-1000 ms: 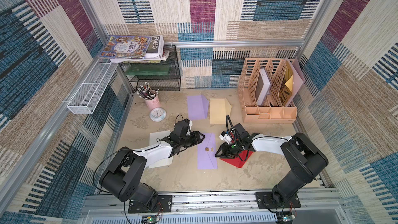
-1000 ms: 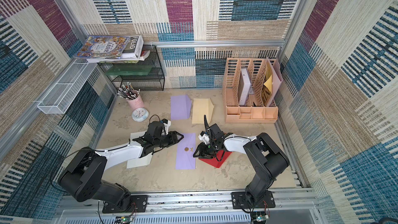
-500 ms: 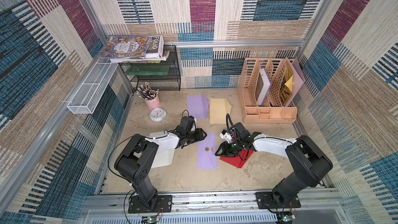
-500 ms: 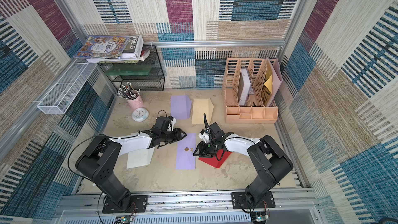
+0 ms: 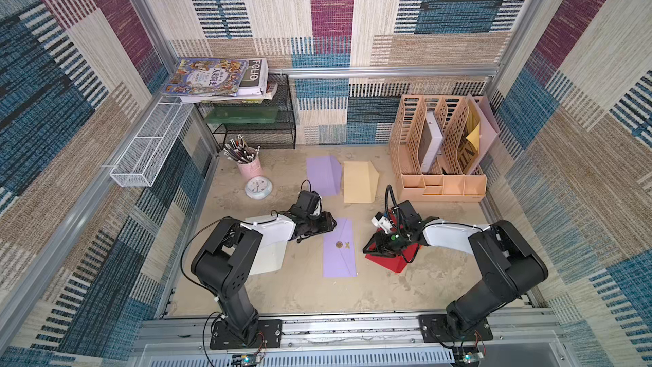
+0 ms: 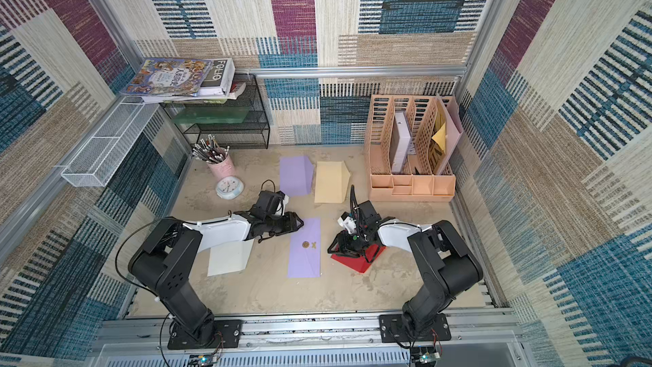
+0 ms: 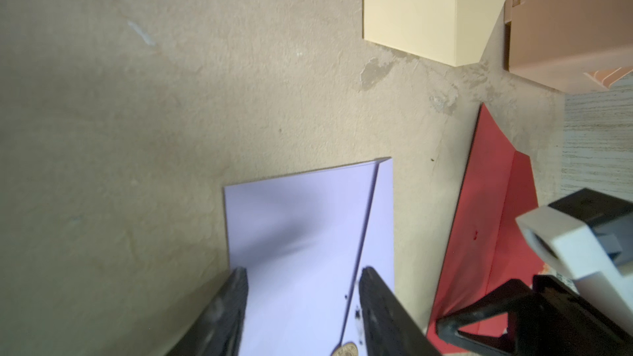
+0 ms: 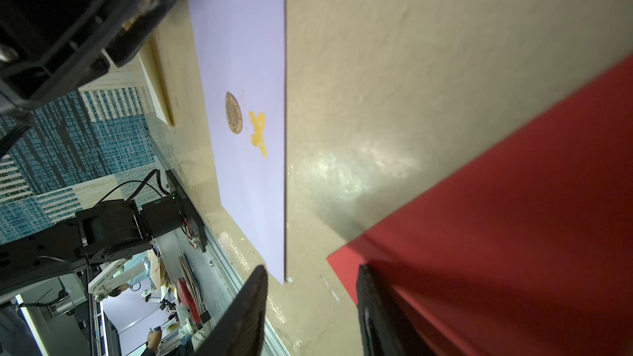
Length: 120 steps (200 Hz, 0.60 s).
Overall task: Open the envelope
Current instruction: Adjust the envelope at the center of the board.
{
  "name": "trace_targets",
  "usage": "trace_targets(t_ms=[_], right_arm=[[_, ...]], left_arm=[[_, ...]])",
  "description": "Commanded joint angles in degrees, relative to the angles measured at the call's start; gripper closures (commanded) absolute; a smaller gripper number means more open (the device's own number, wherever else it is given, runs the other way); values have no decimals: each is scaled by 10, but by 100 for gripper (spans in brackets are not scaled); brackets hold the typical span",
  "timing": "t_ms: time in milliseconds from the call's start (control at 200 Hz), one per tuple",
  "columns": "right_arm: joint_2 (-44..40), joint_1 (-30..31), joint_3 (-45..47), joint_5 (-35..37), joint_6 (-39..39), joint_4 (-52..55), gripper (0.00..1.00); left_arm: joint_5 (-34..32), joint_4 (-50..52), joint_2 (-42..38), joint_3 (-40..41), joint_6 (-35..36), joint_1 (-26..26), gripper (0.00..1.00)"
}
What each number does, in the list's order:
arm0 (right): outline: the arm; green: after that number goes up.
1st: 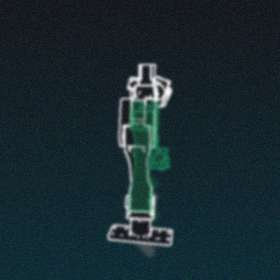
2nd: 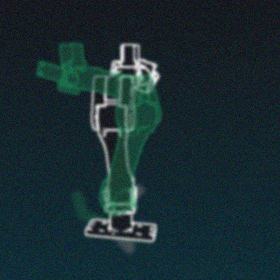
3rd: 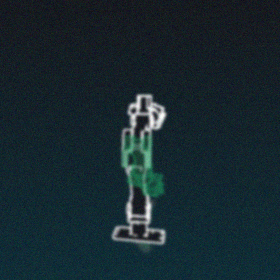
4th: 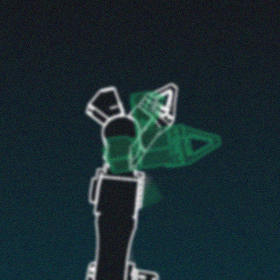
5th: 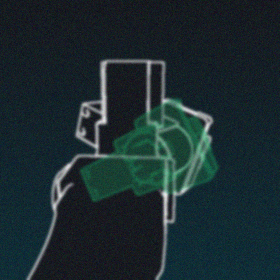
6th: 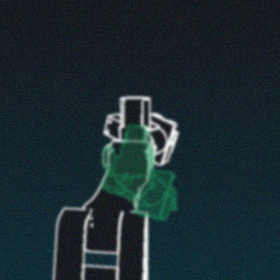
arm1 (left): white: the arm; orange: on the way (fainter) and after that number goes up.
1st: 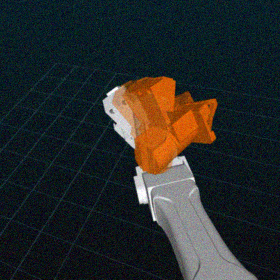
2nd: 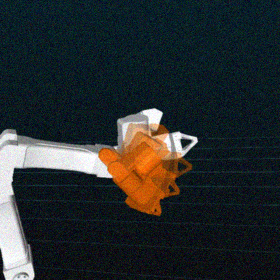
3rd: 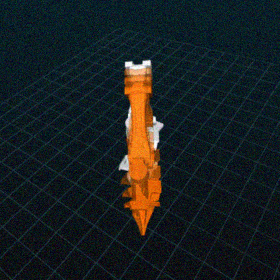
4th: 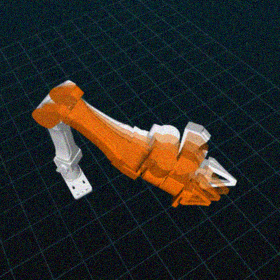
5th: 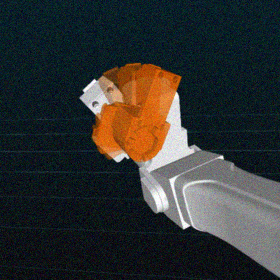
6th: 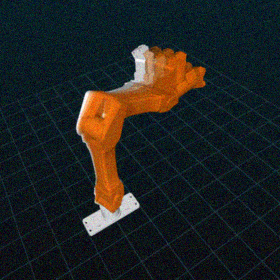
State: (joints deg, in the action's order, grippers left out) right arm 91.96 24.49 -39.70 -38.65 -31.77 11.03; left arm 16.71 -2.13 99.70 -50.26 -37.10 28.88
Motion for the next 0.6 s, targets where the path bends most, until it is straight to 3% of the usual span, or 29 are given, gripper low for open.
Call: trace_targets(t_ms=[0, 356, 596], right_arm=[[-9, -15, -5, 98, 35, 72, 53], [-119, 30, -63, 80, 4, 70, 50], [-86, 87, -17, 80, -97, 29, 53]], left_arm=[[4, 11, 6, 2, 2, -1, 45], [-8, 26, 9, 6, 1, -1, 45], [-11, 21, 19, 14, -9, 0, 46]])
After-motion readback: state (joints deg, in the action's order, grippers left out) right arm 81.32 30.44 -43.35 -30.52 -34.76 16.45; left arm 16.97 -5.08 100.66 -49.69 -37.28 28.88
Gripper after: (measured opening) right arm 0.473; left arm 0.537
